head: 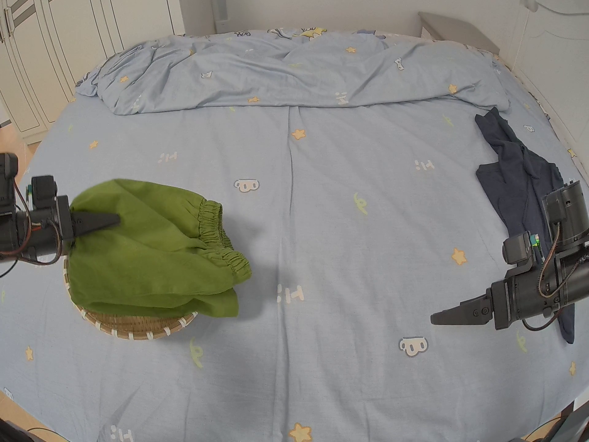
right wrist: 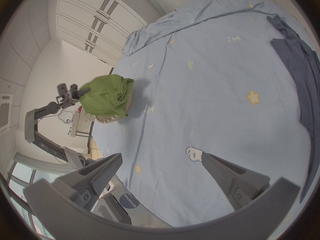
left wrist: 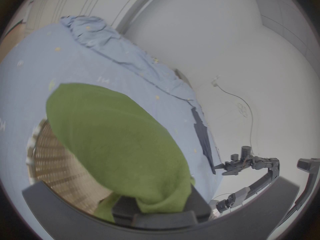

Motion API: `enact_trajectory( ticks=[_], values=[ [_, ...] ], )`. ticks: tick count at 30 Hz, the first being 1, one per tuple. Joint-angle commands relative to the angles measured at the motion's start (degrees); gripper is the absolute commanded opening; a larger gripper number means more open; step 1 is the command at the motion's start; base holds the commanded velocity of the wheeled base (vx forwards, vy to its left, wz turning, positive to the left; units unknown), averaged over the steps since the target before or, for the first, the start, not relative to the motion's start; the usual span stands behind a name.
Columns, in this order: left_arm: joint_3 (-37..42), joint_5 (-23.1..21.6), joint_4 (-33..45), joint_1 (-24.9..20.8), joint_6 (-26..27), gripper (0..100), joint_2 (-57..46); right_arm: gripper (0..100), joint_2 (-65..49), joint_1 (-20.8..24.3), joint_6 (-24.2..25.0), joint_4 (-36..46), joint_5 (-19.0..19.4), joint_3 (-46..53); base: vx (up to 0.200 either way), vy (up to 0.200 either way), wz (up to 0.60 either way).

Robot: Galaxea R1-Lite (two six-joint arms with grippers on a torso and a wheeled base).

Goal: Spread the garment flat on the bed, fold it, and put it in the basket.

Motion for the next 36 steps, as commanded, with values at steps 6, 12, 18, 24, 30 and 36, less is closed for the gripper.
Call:
enact_trajectory(
  ticks=[6, 12, 18, 24, 30, 36],
  values=[
    [12.88, -0.20, -15.30, 12.23, 0.01, 0, 15.76, 100, -0.37, 0.83, -0.01, -0.08, 0.04, 0.31, 0.000, 0.000, 0.00],
    [9.80, 7.88, -14.95, 10.30, -0.08, 0, 16.90, 100, -0.63, 0.83, -0.01, -0.08, 0.04, 0.31, 0.000, 0.000, 0.00],
    [7.69, 21.42, -14.16, 4.59, -0.43, 0, 16.11, 100, -0.54, 0.83, -0.01, -0.08, 0.04, 0.40, 0.000, 0.000, 0.00],
    [7.95, 22.03, -13.02, 3.18, -0.61, 0, 13.04, 100, -0.63, 1.09, -0.01, -0.08, 0.04, 0.40, 0.000, 0.000, 0.00],
    [7.78, 22.47, -11.00, 3.53, -0.35, 100, 9.34, 100, -0.72, 1.09, -0.01, -0.08, 0.04, 0.31, 0.000, 0.000, 0.00],
    [8.22, 22.74, -9.68, 4.67, 0.80, 100, 3.10, 100, -0.80, 1.09, -0.01, -0.08, 0.04, 0.31, 0.000, 0.000, 0.00]
  ],
)
